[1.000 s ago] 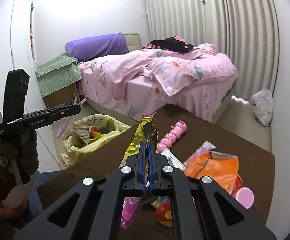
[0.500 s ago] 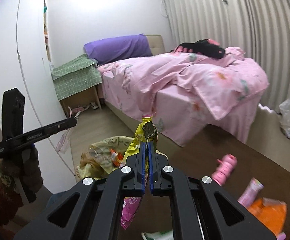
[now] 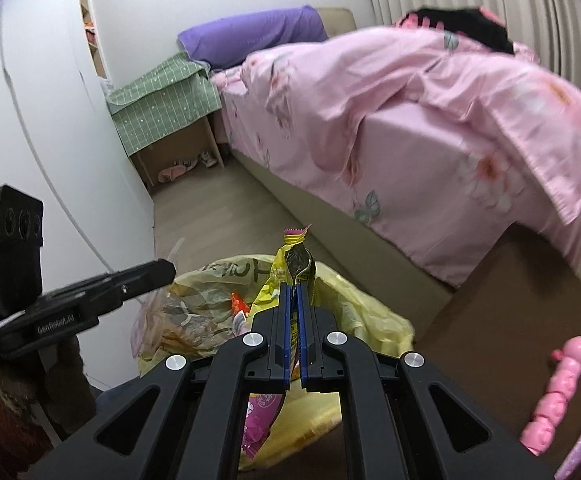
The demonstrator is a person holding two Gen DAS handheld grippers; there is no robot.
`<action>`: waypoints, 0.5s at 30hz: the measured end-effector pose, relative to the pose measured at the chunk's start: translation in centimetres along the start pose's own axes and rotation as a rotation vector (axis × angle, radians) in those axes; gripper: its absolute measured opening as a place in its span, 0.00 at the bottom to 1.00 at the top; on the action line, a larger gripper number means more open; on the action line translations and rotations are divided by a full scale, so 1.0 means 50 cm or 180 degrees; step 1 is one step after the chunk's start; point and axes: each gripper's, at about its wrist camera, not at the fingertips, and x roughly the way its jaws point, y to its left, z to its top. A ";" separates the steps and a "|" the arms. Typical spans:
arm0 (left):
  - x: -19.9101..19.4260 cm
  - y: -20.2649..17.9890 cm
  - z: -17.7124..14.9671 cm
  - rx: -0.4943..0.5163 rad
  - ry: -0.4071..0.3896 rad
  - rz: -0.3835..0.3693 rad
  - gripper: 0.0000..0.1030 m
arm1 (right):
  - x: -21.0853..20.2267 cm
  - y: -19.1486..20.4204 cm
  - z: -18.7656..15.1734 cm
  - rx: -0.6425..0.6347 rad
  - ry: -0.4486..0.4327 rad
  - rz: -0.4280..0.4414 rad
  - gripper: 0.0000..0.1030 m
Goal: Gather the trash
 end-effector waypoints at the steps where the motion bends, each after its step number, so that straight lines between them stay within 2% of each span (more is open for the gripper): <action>1: 0.006 0.006 -0.003 -0.0029 0.0022 -0.0007 0.18 | 0.007 -0.001 0.000 0.0012 0.0030 0.0024 0.05; 7: 0.033 0.040 -0.011 -0.0123 0.0144 -0.0018 0.19 | 0.060 -0.005 -0.007 0.0097 0.0141 0.0103 0.06; 9: 0.041 0.053 -0.009 -0.0215 0.0237 -0.0034 0.33 | 0.071 -0.011 -0.008 0.0154 0.0189 0.0118 0.06; 11: 0.041 0.062 -0.010 -0.0294 0.0268 -0.0041 0.37 | 0.075 -0.013 -0.011 0.0174 0.0234 0.0140 0.07; 12: 0.040 0.062 -0.010 -0.0291 0.0265 -0.0039 0.38 | 0.074 -0.013 -0.013 0.0170 0.0250 0.0136 0.12; 13: 0.035 0.061 -0.010 -0.0278 0.0248 -0.0030 0.39 | 0.072 -0.012 -0.015 0.0162 0.0255 0.0132 0.23; 15: 0.022 0.060 -0.010 -0.0265 0.0191 0.0013 0.40 | 0.064 -0.010 -0.017 0.0136 0.0231 0.0097 0.31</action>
